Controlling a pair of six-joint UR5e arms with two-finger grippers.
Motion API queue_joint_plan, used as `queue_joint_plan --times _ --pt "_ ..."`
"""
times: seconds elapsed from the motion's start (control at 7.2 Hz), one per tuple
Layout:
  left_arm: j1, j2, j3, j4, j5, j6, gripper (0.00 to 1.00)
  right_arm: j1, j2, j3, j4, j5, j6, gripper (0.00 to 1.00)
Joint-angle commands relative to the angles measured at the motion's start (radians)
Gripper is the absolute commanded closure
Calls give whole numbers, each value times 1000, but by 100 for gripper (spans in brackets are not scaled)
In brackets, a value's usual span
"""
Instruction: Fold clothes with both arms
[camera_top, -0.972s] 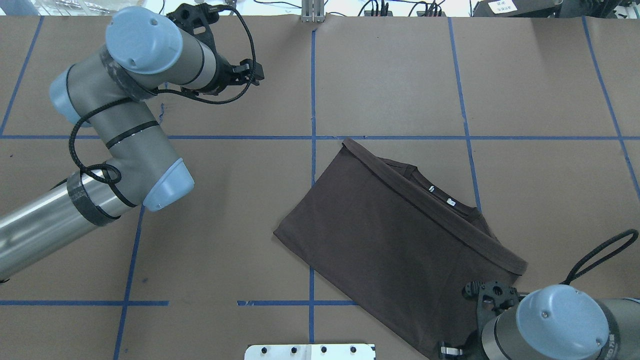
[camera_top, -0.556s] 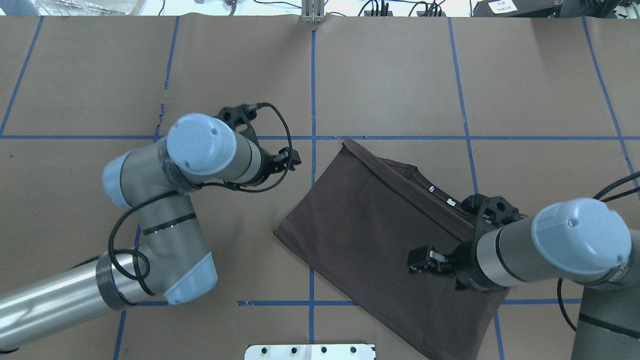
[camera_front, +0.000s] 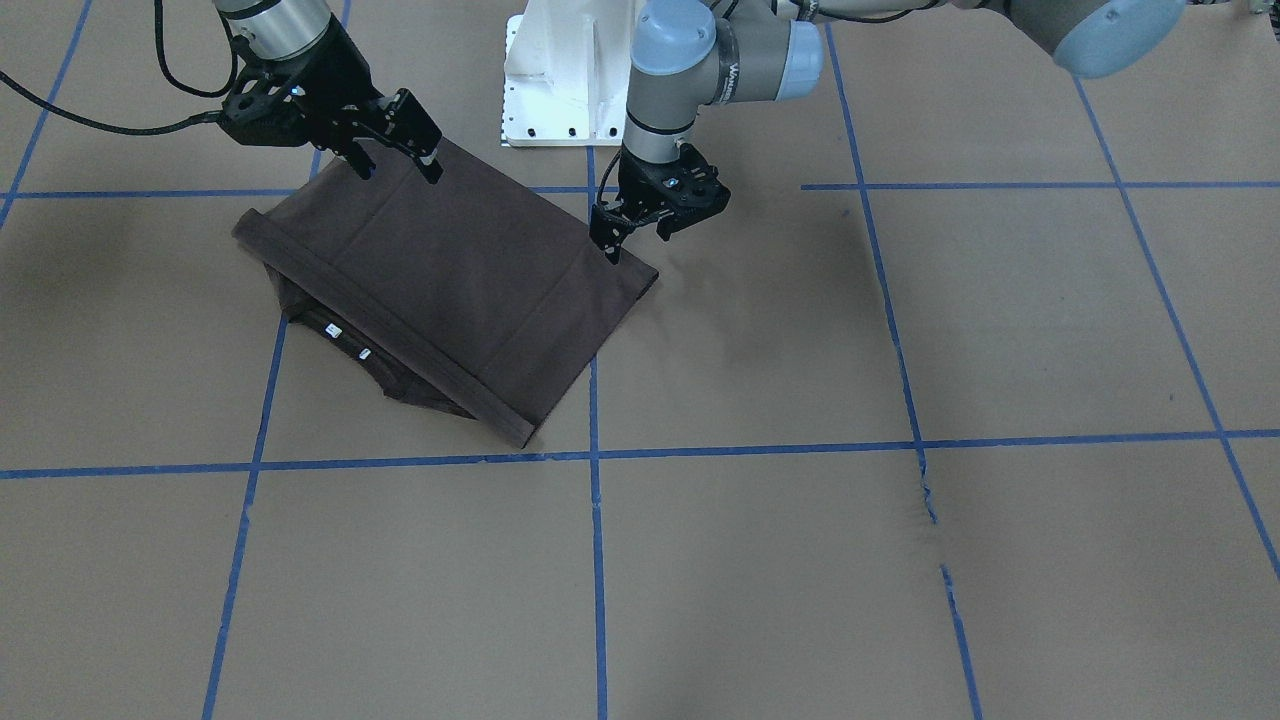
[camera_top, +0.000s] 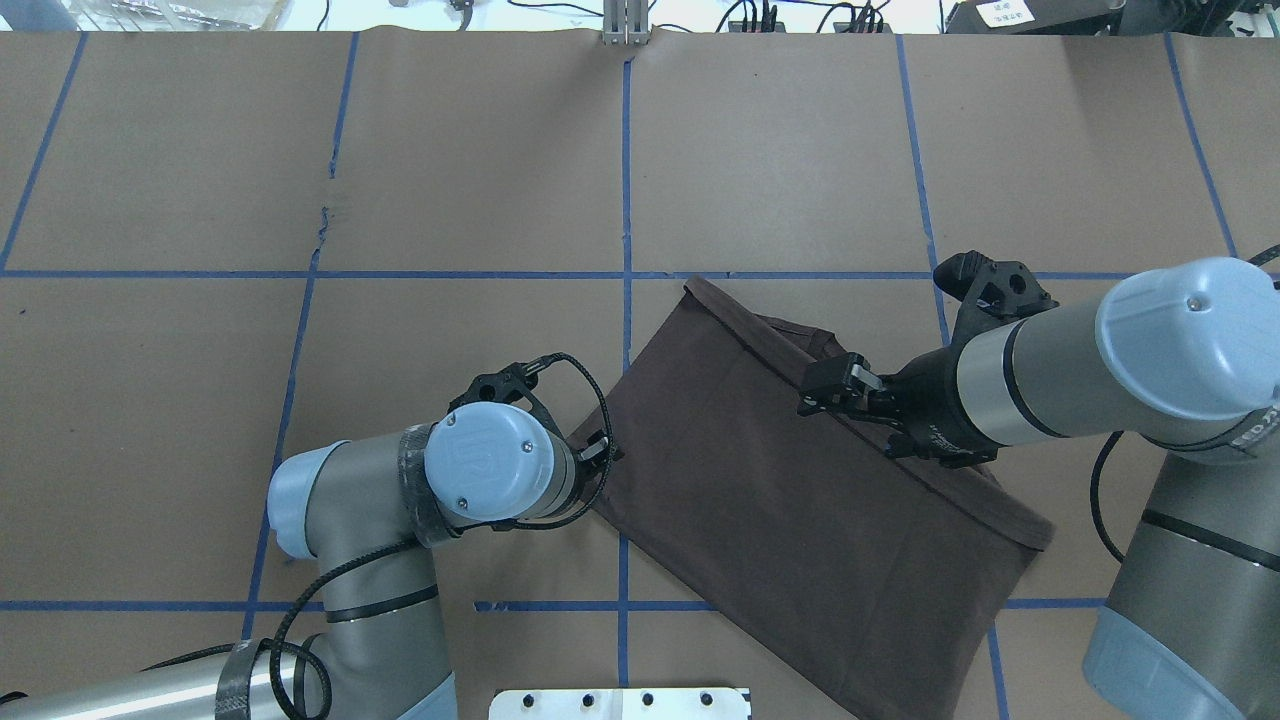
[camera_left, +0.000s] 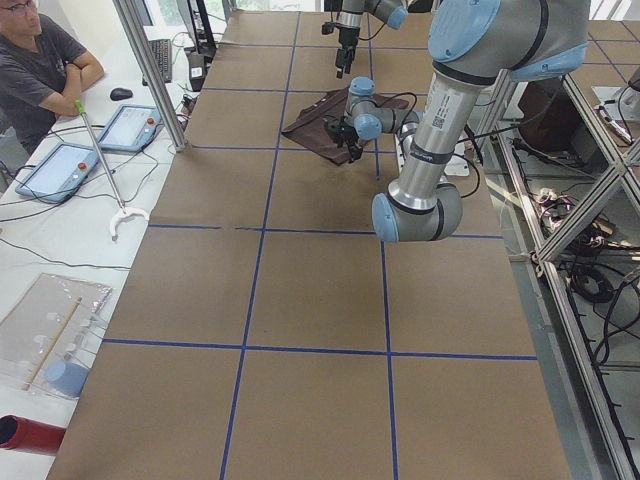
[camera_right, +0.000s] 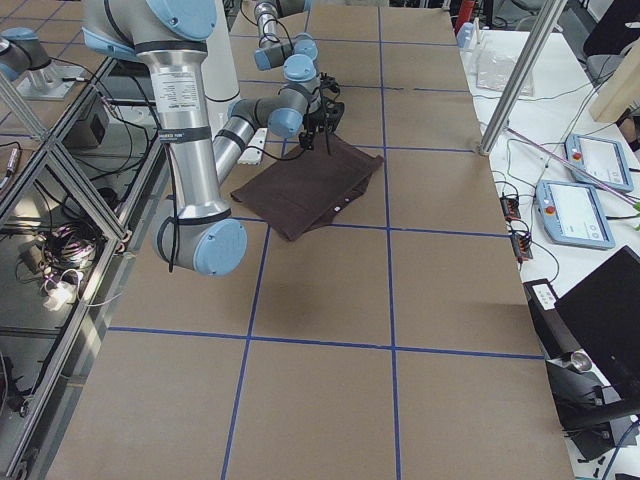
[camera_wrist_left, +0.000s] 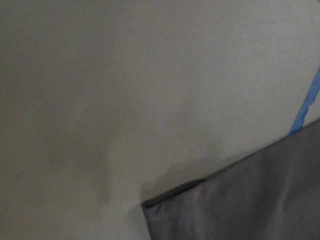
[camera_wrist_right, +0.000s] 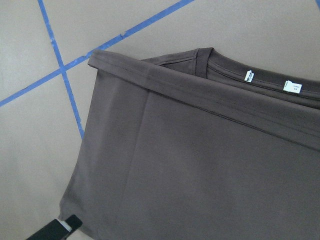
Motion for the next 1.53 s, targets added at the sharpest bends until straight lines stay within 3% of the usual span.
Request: queue_joint_plan --times 0.0,0.42,0.56,0.83,1.39 --pt "2 -4 11 -1 12 2 14 12 1 -1 -2 4 0 0" --pt "0 -18 60 -4 61 3 18 12 4 4 -2 7 0 0" --pt "0 -18 60 -3 72 2 32 12 4 2 -2 7 0 0" --pt "0 -18 62 -1 72 8 100 12 4 2 -2 7 0 0" --pt "-41 -19 52 5 63 52 100 12 3 7 -2 7 0 0"
